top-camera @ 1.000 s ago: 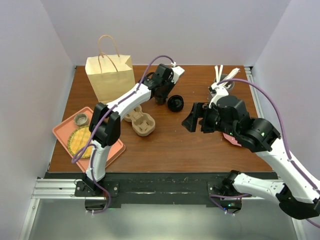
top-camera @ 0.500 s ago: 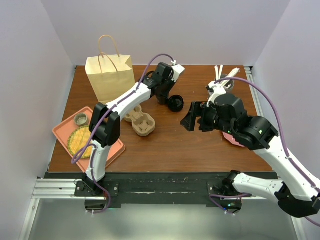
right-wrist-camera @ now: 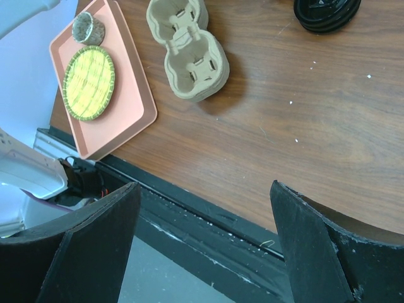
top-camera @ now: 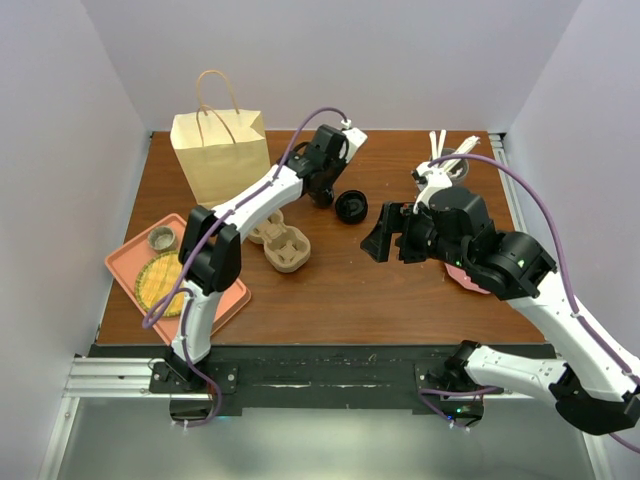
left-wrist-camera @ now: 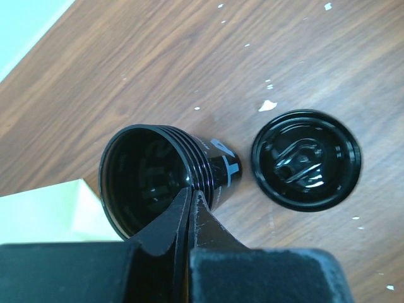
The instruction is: Pack the takeout coffee
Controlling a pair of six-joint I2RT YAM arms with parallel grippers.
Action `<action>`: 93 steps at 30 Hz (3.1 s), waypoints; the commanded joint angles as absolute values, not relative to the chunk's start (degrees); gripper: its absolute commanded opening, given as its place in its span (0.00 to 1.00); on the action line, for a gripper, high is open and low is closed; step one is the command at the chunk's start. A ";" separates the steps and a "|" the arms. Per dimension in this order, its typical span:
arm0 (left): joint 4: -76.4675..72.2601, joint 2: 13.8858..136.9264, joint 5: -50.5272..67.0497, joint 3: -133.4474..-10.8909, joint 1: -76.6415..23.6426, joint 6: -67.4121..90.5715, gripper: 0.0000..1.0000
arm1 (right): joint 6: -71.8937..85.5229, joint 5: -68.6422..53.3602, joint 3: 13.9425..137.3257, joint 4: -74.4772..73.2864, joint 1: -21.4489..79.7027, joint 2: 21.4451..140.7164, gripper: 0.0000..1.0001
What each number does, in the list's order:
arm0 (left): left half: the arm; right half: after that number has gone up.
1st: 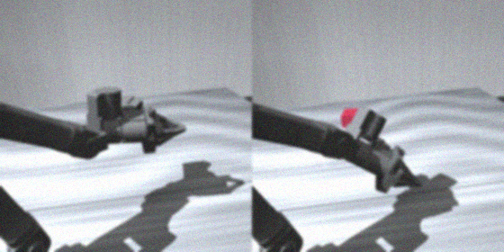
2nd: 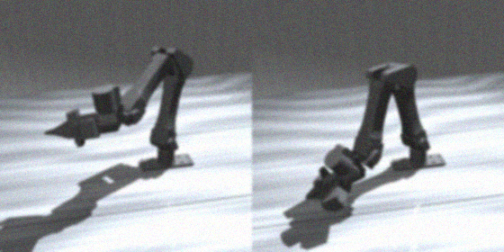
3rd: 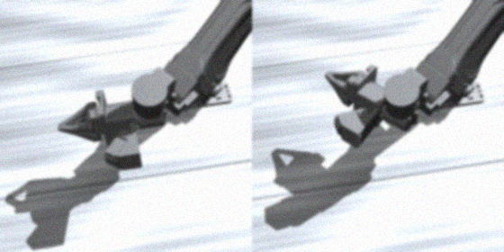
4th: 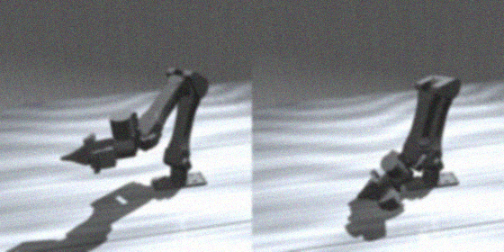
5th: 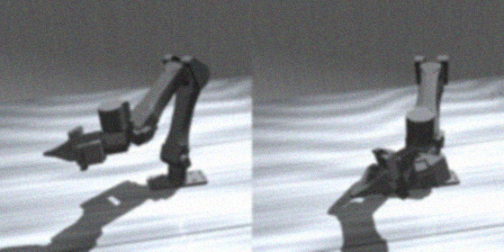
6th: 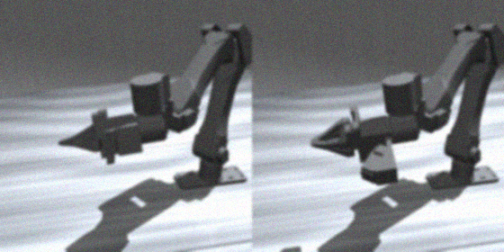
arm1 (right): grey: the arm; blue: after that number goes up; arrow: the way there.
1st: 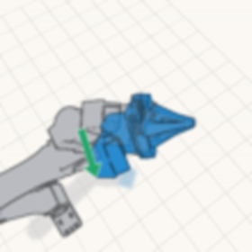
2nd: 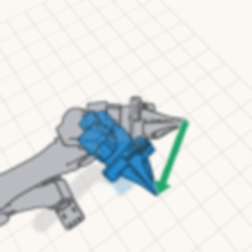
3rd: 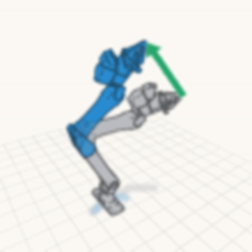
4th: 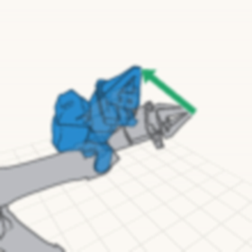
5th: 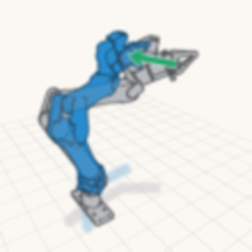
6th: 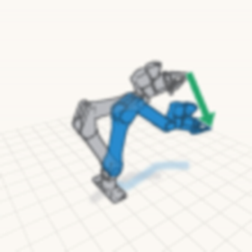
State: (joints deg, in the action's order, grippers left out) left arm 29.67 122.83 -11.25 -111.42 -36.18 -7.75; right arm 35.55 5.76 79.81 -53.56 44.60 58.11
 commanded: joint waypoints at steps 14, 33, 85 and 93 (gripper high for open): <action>29.44 120.59 -18.98 -112.24 -40.69 -10.81 0.00 | 35.60 5.10 80.95 -51.94 44.38 57.39 0.88; 28.74 117.16 -23.47 -114.35 -42.36 -12.57 0.00 | 35.77 5.27 81.47 -51.86 44.47 57.22 0.88; 42.89 101.59 -20.21 -92.54 -65.30 11.07 0.00 | 48.96 24.78 78.84 -51.85 44.38 41.84 0.86; 43.16 106.52 -22.41 -93.16 -68.46 13.89 0.00 | 49.57 24.79 78.84 -53.79 44.47 40.96 0.86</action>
State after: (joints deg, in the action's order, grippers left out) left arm 44.29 105.69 -19.99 -91.39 -67.18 11.09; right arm 48.03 23.07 77.95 -53.32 44.60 41.58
